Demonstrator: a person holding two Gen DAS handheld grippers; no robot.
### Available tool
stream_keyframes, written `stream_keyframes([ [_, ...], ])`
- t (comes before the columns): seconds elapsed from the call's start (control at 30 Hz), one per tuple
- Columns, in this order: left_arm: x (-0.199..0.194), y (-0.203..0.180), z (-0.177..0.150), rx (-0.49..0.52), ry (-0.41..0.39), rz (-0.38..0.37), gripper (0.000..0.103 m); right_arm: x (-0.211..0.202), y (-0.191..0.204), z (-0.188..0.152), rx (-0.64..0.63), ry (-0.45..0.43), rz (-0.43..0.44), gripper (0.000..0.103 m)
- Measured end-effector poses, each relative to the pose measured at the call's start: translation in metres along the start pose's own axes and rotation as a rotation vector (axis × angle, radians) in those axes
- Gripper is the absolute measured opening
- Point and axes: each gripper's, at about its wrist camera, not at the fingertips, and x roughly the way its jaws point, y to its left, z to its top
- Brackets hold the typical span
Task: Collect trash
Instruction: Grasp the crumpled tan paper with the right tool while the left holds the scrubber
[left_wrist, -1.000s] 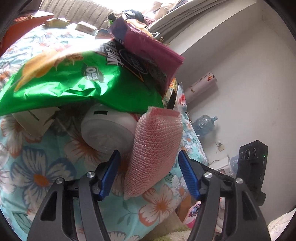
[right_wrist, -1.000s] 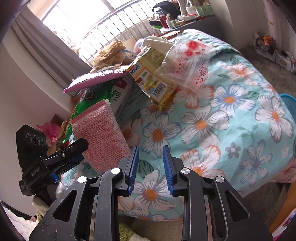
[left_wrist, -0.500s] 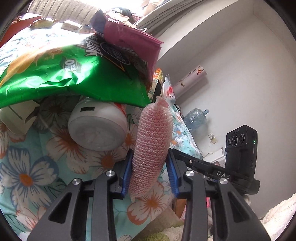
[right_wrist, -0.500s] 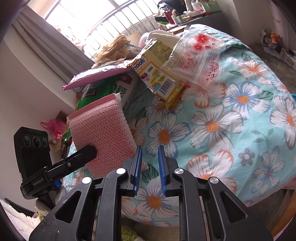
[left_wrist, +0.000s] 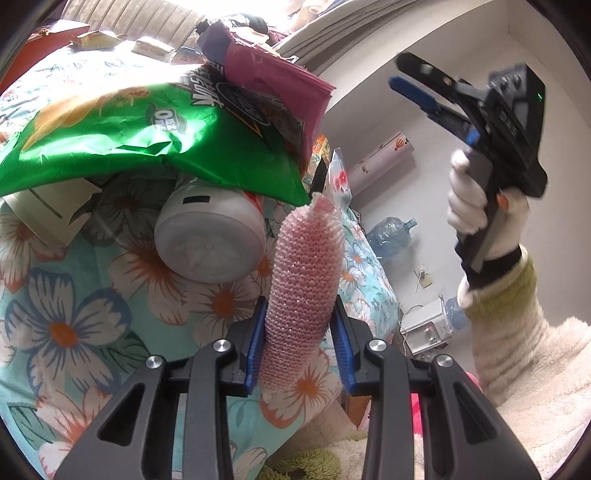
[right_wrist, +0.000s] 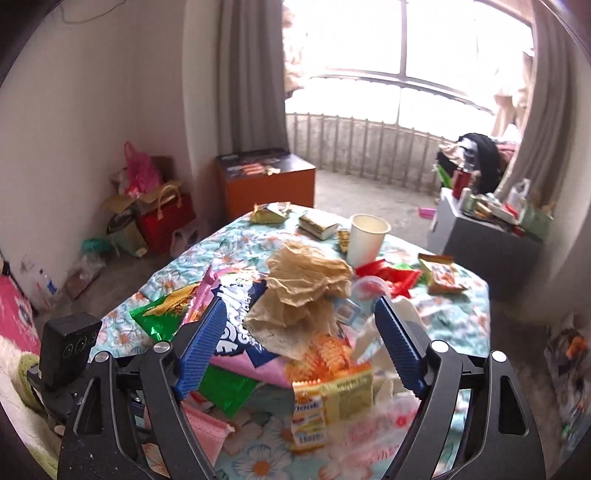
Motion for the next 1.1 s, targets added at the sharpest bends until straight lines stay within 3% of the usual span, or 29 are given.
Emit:
stream_keyframes([
  [0.13, -0.007, 0.010, -0.003, -0.005, 0.001, -0.029, 0.032, 0.052, 0.009, 0.019, -0.186, 0.108, 0.088, 0.080],
  [0.3, -0.006, 0.017, -0.003, -0.005, 0.014, -0.058, 0.032, 0.107, 0.008, 0.026, -0.253, 0.268, 0.154, 0.079],
  [0.4, -0.004, 0.021, -0.002, -0.002, 0.020, -0.070, 0.032, 0.123, 0.008, 0.019, -0.241, 0.355, 0.173, 0.063],
  [0.47, -0.003, 0.022, 0.000, -0.004, 0.024, -0.078, 0.032, 0.127, 0.006, 0.014, -0.221, 0.397, 0.180, 0.058],
  [0.57, -0.005, 0.026, 0.003, -0.007, 0.029, -0.085, 0.032, 0.127, 0.002, 0.011, -0.180, 0.408, 0.196, 0.047],
  [0.7, -0.007, 0.028, 0.006, -0.006, 0.029, -0.084, 0.032, 0.129, -0.003, 0.009, -0.115, 0.429, 0.215, 0.006],
  [0.83, -0.008, 0.028, 0.008, -0.006, 0.022, -0.070, 0.032, 0.121, -0.007, 0.010, -0.068, 0.376, 0.215, 0.001],
  [1.1, -0.014, 0.012, 0.007, 0.025, -0.007, -0.034, 0.031, 0.052, -0.025, 0.036, 0.082, 0.105, 0.219, 0.001],
])
